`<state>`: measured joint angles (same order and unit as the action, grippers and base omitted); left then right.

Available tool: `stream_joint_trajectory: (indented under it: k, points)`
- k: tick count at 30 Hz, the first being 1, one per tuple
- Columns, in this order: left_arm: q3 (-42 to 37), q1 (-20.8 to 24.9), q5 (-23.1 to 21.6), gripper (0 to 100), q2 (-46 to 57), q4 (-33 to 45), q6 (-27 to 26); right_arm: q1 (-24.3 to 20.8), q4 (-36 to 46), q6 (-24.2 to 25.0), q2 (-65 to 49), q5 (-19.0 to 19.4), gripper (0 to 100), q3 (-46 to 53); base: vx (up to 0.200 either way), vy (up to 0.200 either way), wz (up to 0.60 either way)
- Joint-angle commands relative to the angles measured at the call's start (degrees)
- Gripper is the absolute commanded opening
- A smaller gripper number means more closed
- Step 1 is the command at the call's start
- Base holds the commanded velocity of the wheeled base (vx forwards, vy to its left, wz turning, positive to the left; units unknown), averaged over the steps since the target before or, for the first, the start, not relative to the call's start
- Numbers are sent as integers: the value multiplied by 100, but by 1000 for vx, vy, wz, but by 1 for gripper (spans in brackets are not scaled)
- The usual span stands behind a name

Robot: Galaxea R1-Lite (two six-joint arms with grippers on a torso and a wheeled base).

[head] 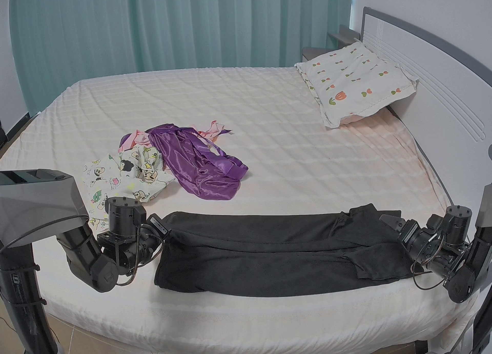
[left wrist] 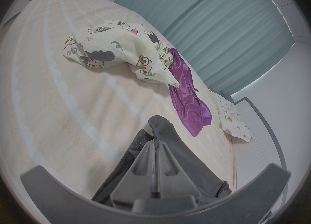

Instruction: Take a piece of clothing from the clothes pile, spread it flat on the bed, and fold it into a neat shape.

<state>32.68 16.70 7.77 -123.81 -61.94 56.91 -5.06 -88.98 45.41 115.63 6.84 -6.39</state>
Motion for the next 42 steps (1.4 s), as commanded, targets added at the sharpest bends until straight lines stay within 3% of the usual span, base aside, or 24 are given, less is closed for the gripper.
stream_joint_trajectory:
  k: [1,5,9,15,22,42]
  points:
    - [-52,79,111,0,85,-178,49,-320,-14,504,74,-464,100,-187,0,0,0]
    - [-43,149,287,0,173,-222,128,-522,337,1031,373,-912,100,-557,0,0,0]
    - [-8,140,296,0,190,-231,189,-549,390,1356,628,-1009,100,-855,0,0,0]
    - [28,140,410,0,190,-248,295,-645,373,1392,1155,-1053,100,-1119,0,0,0]
    - [-25,140,463,0,146,-661,286,-628,364,1400,1252,-1053,100,-1075,0,0,0]
    - [-16,114,463,0,138,-679,286,-619,373,1400,1340,-1194,100,-1014,0,0,0]
